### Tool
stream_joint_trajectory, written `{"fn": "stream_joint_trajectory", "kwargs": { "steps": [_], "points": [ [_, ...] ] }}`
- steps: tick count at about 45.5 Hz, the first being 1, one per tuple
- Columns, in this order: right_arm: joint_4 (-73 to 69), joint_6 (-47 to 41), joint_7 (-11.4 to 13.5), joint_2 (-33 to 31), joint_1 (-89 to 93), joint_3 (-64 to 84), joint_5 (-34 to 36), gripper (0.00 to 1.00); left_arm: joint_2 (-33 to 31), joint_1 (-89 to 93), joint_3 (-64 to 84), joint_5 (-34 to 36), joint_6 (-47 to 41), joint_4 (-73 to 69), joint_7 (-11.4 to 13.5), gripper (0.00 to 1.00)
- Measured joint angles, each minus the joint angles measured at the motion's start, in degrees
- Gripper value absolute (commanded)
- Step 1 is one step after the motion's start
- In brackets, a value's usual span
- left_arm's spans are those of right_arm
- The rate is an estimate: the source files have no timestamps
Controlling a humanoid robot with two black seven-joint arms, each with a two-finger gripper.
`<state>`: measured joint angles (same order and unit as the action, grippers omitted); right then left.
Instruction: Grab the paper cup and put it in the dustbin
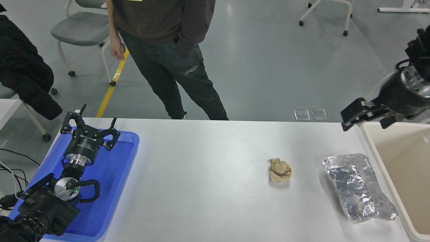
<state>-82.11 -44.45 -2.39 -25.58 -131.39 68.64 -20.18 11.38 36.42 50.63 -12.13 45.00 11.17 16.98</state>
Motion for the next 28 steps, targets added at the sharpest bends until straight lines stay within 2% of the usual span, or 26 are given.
{"fn": "stream_joint_trajectory", "kwargs": {
  "steps": [12, 19, 28],
  "points": [
    [-2.44, -0.39, 0.12, 12.34, -3.46, 1.52, 11.15, 1.0, 0.03, -0.02, 0.0, -0.01, 0.0, -0.01, 0.08, 1.0],
    [-2.71, -0.4, 0.14, 18.33, -4.1, 1.99, 15.03, 1.0, 0.03, -0.03, 0.0, 0.0, 0.0, -0.01, 0.07, 1.0],
    [-2.37, -0.48, 0.12, 21.45, -4.22, 2.94, 17.14, 1.0, 0.04, -0.03, 0.0, 0.0, 0.0, -0.01, 0.07, 1.0]
  ]
}}
